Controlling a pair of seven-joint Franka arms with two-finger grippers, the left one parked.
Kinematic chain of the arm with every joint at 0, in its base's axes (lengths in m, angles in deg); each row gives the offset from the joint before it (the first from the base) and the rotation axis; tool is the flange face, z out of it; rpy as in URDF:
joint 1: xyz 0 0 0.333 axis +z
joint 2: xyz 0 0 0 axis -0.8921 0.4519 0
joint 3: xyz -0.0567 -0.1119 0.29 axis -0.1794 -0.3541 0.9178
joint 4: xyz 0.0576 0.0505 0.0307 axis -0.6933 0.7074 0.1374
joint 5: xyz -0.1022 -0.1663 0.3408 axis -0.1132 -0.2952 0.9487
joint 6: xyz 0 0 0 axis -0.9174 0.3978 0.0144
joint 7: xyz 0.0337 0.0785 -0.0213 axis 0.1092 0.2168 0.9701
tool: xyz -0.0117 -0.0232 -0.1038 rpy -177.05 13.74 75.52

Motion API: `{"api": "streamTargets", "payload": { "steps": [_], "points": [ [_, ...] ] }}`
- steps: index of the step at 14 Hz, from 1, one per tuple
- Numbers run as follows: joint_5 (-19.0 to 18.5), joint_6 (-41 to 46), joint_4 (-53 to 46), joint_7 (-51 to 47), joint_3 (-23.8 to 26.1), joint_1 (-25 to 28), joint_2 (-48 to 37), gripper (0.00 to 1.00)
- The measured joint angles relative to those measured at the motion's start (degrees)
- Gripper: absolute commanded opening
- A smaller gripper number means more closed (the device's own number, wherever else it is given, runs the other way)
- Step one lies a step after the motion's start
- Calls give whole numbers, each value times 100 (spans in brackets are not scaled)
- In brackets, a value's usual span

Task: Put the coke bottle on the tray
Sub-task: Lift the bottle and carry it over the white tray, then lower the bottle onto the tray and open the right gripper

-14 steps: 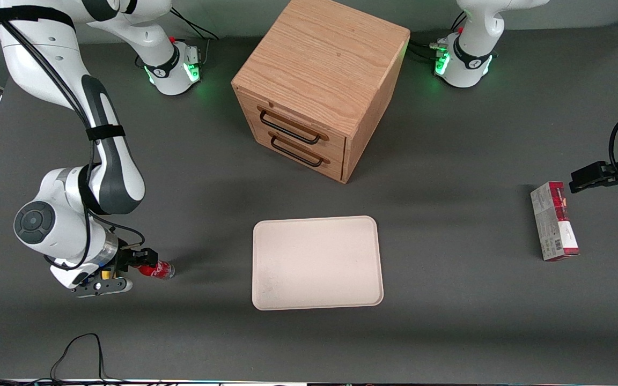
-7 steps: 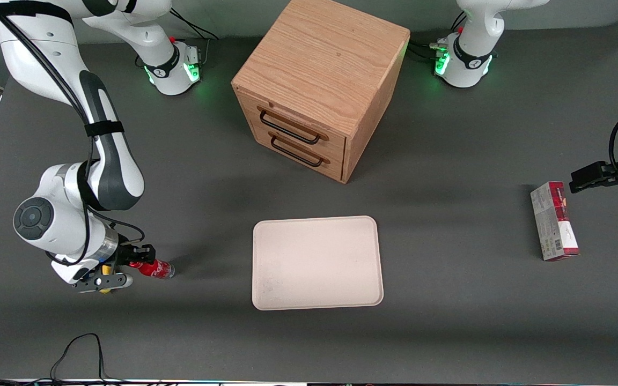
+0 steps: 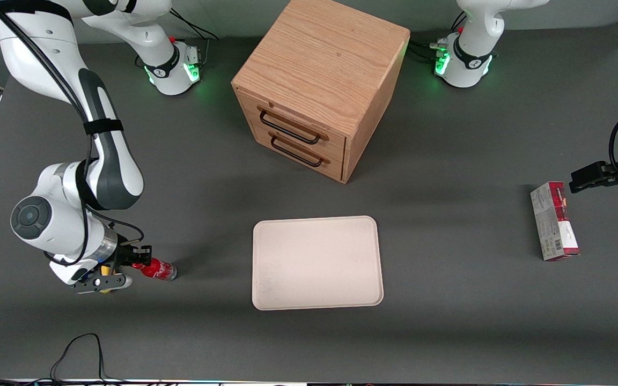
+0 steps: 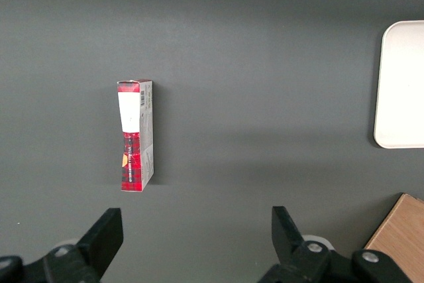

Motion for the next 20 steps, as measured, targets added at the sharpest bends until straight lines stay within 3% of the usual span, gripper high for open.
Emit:
{"api": "streamTargets", "payload": {
  "steps": [4, 8, 11, 13, 16, 20],
  "points": [
    [-2, 2068, -1744, -28, 99, 94, -104, 0],
    [-175, 3319, -2848, -959, 888, 109, -201, 0],
    [-703, 3125, -2878, -2236, 1996, 147, -52, 0],
    [-904, 2714, -2865, -3032, 2484, 265, 233, 0],
    [-1463, 2017, -2857, -3415, 2679, 508, 801, 0],
    [-1944, 974, -2857, -3414, 2739, 518, 1558, 0]
  ]
}}
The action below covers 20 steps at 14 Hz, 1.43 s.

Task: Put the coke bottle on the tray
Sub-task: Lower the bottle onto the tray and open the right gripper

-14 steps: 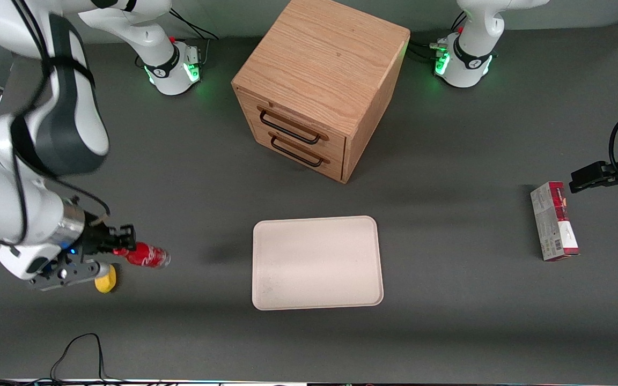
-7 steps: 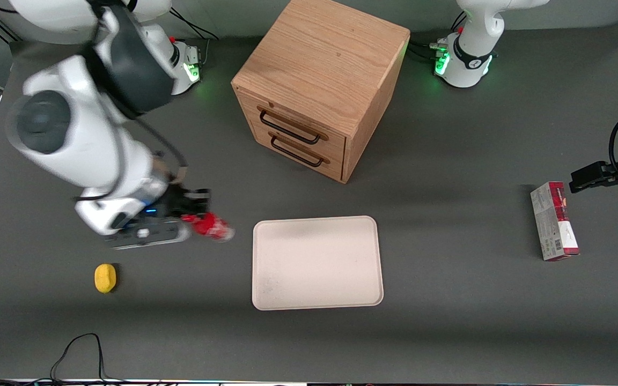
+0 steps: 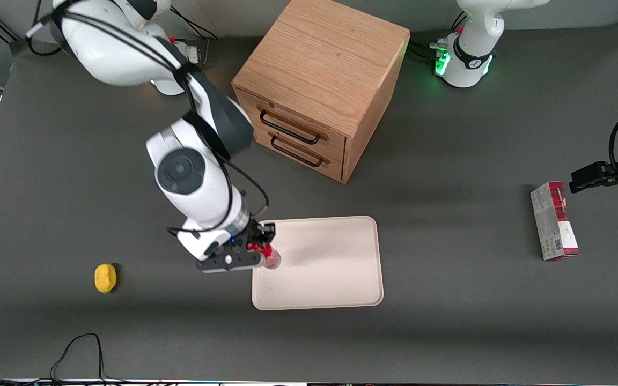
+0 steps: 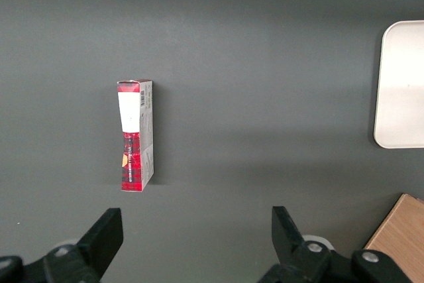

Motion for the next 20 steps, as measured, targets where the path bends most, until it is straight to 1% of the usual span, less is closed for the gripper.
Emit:
{"api": "streamTargets", "payload": {
  "steps": [2, 5, 6, 7, 16, 17, 18, 20],
  "points": [
    [-312, -350, -3, 0, 23, 34, 340, 0],
    [-388, -494, 0, 6, 25, 50, 592, 0],
    [-397, -515, -1, 17, 26, 49, 618, 48],
    [-399, -521, -6, 28, 26, 46, 621, 99],
    [-415, -700, -190, 31, 47, 8, 476, 100],
    [-364, -702, -223, 28, 47, -21, 421, 100],
    [-221, -666, -236, 29, 44, -88, 310, 100],
    [48, -128, -192, 276, -7, -296, -70, 100]
  ]
}}
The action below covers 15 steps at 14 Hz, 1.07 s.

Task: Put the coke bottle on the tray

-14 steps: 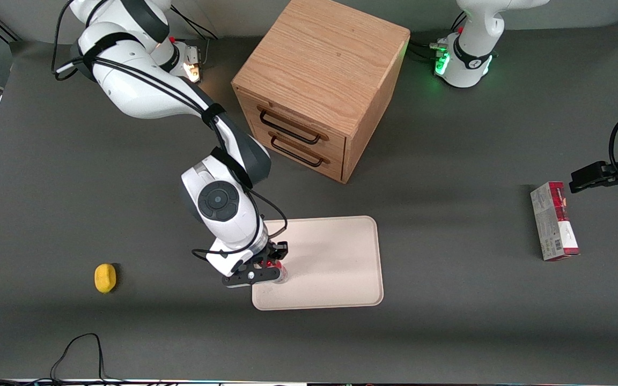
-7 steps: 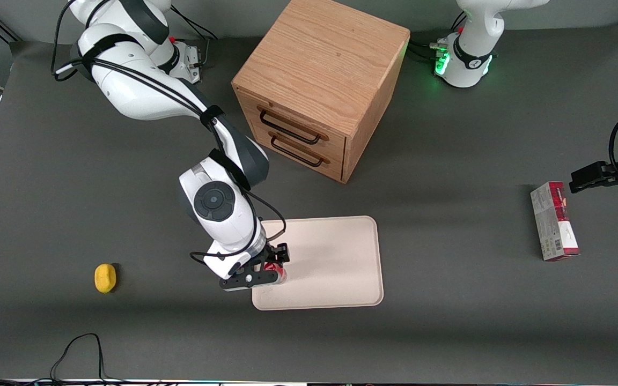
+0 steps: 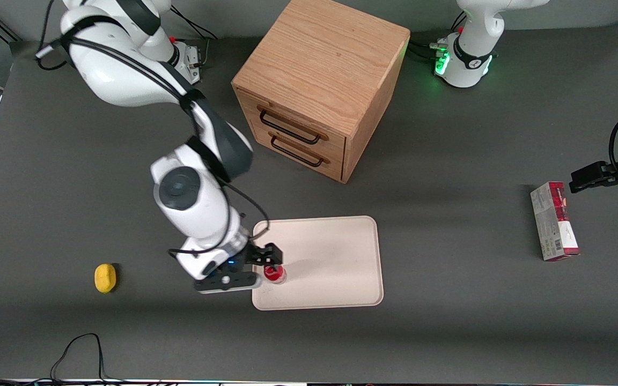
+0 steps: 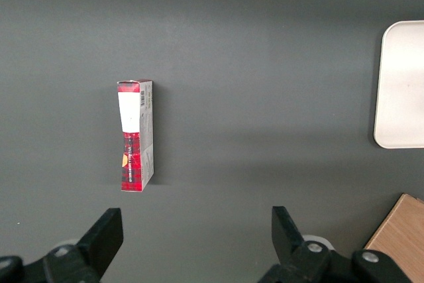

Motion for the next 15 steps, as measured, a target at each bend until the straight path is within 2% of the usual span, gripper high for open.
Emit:
{"api": "streamTargets", "payload": {
  "steps": [2, 5, 7, 11, 15],
  "points": [
    [160, 579, 279, 639, -336, -144, -552, 100],
    [931, 853, 1365, 1300, -1274, -174, -1616, 100],
    [1252, 864, 2294, 1839, -1903, -199, -2390, 100],
    [1314, 853, 3807, 2380, -2573, -220, -3642, 100],
    [1316, 844, 4229, 2567, -2734, -213, -4165, 100]
  ]
}}
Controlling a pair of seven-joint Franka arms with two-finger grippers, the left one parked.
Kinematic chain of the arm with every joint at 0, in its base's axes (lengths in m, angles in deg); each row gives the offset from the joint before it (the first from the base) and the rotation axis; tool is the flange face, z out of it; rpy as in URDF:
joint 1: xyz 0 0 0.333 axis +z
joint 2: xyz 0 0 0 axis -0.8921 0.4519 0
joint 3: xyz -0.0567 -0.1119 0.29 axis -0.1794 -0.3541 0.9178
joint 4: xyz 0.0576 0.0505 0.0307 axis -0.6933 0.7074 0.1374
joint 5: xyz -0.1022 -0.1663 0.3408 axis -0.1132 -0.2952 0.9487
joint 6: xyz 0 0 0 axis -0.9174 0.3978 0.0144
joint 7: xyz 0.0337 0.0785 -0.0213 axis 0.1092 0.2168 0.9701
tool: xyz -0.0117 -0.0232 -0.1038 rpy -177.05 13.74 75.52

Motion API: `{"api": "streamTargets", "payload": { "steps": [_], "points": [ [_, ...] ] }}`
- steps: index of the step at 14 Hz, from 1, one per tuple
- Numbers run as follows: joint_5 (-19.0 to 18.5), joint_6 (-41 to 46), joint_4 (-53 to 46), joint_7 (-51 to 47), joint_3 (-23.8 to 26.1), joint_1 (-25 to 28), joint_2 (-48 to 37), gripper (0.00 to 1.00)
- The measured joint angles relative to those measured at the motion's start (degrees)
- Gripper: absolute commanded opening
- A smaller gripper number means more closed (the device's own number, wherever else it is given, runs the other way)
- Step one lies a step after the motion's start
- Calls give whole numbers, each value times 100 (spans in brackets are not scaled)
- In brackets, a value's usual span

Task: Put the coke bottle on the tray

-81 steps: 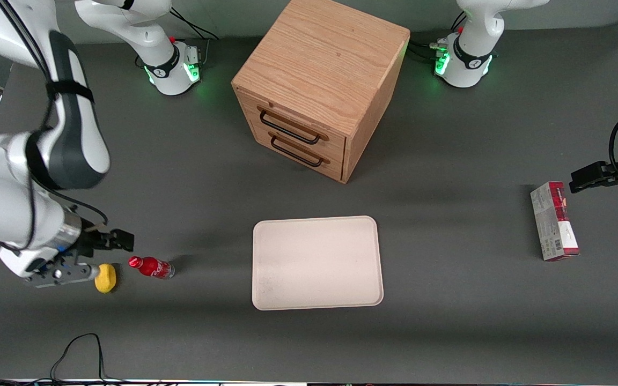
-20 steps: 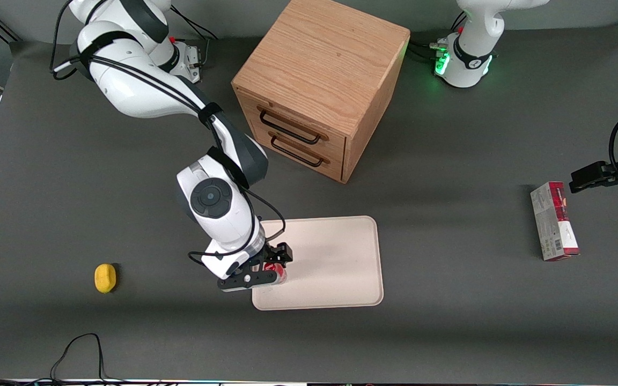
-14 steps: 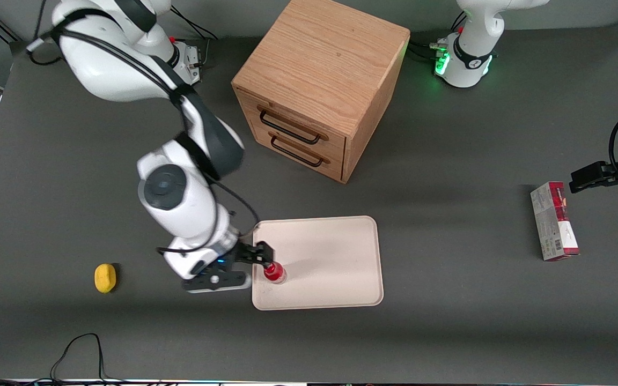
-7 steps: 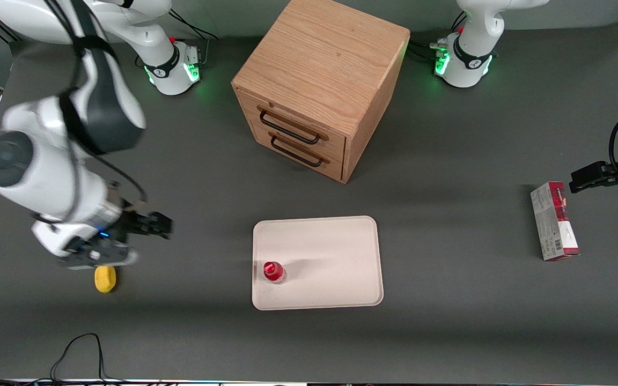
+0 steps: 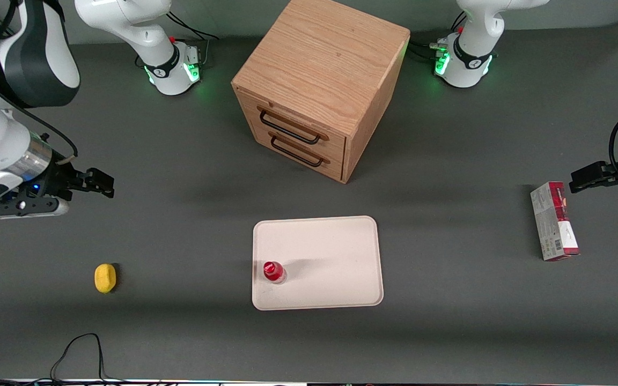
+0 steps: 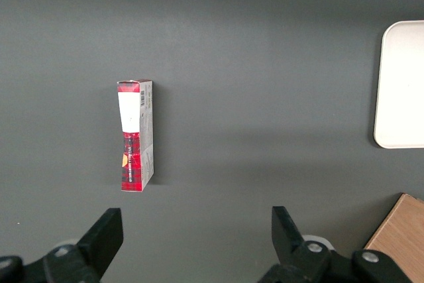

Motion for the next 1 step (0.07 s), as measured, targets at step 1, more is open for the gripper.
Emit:
{"api": "streamTargets", "payload": {
  "steps": [1],
  "points": [
    [1, -9, -19, -2, 0, 11, -7, 100]
  ]
}}
